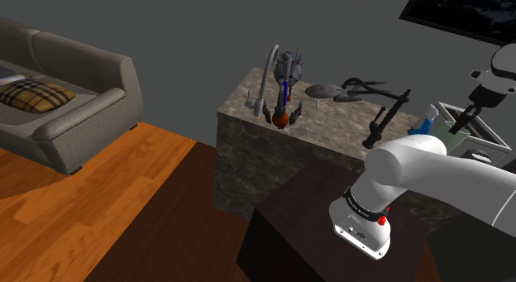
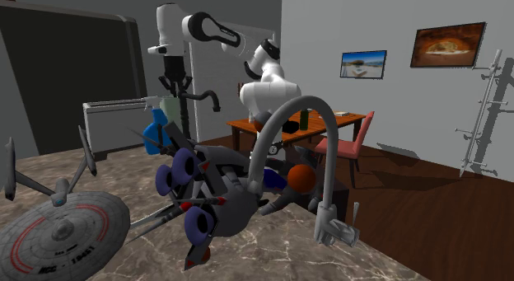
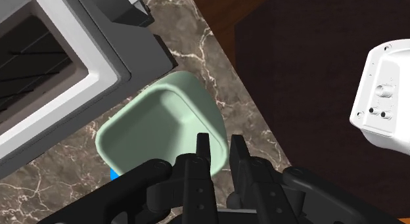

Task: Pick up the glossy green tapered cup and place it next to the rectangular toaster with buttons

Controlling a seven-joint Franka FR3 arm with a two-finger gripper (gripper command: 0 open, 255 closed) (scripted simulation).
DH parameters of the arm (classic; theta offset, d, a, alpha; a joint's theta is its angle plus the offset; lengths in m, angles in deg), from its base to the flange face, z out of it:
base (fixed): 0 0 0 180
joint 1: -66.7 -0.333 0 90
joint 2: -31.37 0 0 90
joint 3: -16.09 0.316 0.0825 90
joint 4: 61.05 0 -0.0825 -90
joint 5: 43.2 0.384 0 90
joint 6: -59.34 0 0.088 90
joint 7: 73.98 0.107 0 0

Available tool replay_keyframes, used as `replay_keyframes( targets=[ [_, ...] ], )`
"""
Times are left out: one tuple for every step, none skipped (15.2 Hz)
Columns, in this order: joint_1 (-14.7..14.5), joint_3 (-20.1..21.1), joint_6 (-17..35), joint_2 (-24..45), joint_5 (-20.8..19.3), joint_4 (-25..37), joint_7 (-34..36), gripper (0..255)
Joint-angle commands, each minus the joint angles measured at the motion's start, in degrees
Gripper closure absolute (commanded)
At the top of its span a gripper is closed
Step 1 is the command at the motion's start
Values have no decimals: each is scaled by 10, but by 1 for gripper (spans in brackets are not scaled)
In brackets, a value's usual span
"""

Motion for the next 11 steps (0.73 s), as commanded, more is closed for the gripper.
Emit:
replay_keyframes(
  targets=[
    [4,-10,9,-6,-9,-13,2,255],
    [5,-15,14,-8,-14,-19,3,255],
    [7,-20,18,-10,-19,-25,4,255],
    [8,-25,23,-12,-24,-31,5,255],
    [9,-31,27,-14,-29,-36,6,255],
    [11,-36,32,-16,-34,-42,7,255],
    [12,-42,37,-18,-39,-47,8,255],
    [13,-48,41,-20,-44,-53,9,255],
    [15,-54,46,-22,-49,-58,10,255],
    [16,-60,51,-23,-55,-63,11,255],
    [17,-66,55,-25,-60,-68,12,255]
  ],
)
